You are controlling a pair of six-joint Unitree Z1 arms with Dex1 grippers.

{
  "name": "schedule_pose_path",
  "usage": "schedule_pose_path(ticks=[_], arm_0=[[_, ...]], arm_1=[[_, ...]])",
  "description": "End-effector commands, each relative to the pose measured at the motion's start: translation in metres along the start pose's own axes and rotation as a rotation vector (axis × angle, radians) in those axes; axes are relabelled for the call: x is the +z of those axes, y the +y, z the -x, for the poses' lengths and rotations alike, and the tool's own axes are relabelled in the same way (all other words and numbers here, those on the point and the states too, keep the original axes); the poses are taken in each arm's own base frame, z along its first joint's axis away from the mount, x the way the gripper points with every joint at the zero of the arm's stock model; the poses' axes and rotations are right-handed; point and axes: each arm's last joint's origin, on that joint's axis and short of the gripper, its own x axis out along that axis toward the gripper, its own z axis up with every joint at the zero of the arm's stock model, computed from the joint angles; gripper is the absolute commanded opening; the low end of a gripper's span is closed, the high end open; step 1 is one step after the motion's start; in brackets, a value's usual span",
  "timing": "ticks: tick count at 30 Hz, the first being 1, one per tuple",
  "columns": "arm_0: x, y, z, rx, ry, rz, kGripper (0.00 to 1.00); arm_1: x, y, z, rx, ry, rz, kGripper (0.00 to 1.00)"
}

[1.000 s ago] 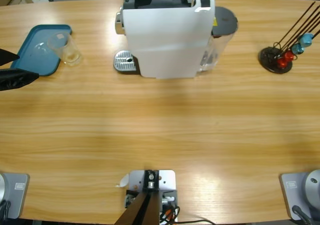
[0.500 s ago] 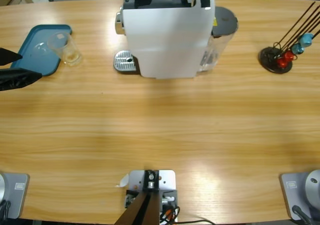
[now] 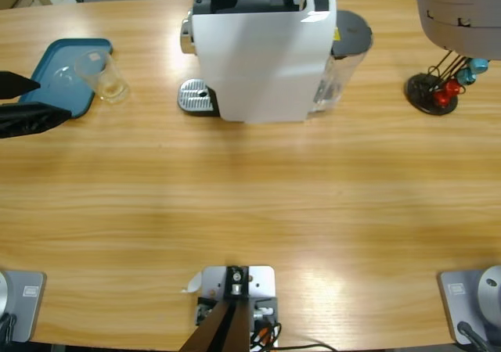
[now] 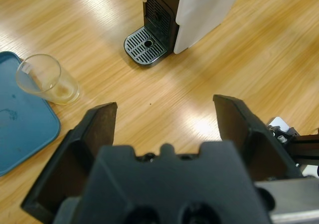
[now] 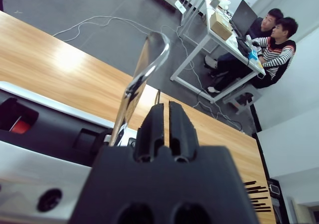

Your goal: Pour coffee

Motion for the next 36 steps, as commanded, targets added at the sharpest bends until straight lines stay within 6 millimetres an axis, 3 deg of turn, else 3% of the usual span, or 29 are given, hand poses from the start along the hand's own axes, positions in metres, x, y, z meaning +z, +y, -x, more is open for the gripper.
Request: schedule_pose_path(ticks=[1,7,18,36], arm_0=[[-0.008,-0.001,-0.016,-0.01,0.062,-0.02,0.812],[-0.009,-0.001,-0.015,-0.01,0.061,-0.02,0.812],[-0.008,-0.001,-0.019,-0.016,0.073,-0.023,0.812],[-0.007,-0.002,-0.018,-0.015,0.068,-0.024,0.812]], arm_1=[[0.002,0.024,-0.01,-0.017,0.009,0.116,0.0],[0.013,0.027,-0.012,-0.041,-0.003,0.156,0.0],[0.01,0.033,-0.017,-0.044,0.005,0.177,0.0],[0.011,0.069,-0.036,0.0,0.022,0.255,0.0]])
